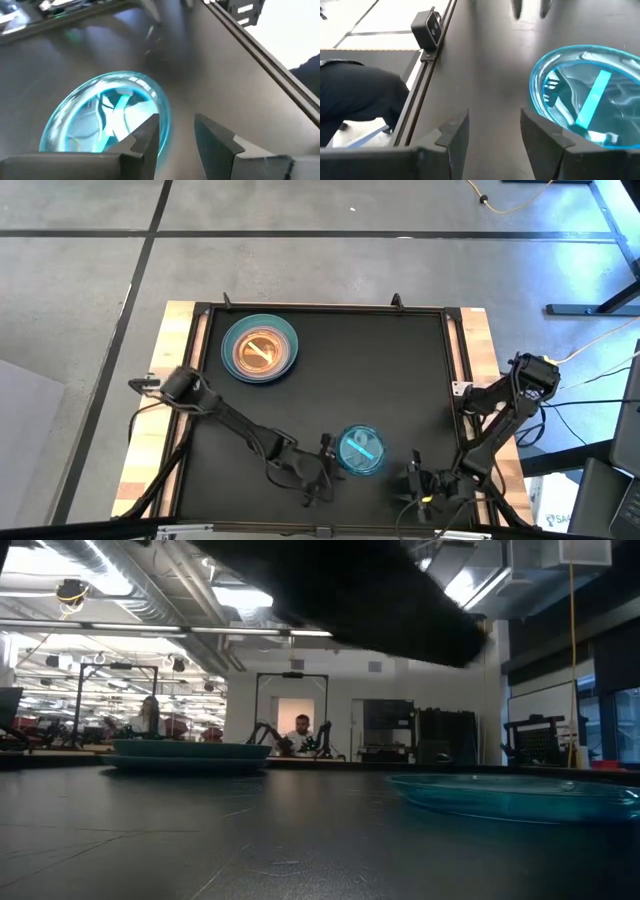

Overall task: Stack plastic plates
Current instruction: Stack the light blue plate on the light green plate

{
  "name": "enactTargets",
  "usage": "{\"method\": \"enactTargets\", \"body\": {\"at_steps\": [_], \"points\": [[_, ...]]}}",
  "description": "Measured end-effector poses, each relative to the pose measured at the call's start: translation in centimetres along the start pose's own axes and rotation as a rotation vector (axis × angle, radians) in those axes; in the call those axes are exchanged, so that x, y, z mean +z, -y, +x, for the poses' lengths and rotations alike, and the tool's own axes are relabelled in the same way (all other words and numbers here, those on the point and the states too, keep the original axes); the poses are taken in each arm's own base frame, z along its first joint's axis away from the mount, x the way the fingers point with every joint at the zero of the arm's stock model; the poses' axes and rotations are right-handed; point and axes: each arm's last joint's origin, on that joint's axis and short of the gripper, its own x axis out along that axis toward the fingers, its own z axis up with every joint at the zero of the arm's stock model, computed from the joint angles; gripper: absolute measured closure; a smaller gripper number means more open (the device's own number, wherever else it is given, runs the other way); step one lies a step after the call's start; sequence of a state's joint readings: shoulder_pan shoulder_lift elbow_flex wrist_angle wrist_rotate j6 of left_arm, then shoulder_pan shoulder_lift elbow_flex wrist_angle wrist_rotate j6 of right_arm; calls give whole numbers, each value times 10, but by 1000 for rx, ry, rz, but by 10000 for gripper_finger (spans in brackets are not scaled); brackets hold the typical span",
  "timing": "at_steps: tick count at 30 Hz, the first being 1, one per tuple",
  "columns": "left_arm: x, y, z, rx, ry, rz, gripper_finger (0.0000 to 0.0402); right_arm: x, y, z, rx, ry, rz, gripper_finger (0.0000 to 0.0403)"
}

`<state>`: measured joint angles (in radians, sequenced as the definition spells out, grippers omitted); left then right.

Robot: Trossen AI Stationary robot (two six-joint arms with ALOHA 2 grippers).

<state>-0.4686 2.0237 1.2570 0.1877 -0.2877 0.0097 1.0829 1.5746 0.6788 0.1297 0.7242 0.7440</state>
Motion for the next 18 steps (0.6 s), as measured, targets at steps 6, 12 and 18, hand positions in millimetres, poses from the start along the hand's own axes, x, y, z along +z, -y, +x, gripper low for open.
{"method": "enactTargets", "body": {"at_steps": [6,12,18], "points": [[4,10,37,-15,-104,88,285,-5,-3,-4,11,-11,15,236],[-1,8,57,1,-164,94,285,-5,-2,-4,3,-18,5,236],[-14,-1,64,48,-212,61,285,-5,-2,-4,4,-17,3,236]]}}
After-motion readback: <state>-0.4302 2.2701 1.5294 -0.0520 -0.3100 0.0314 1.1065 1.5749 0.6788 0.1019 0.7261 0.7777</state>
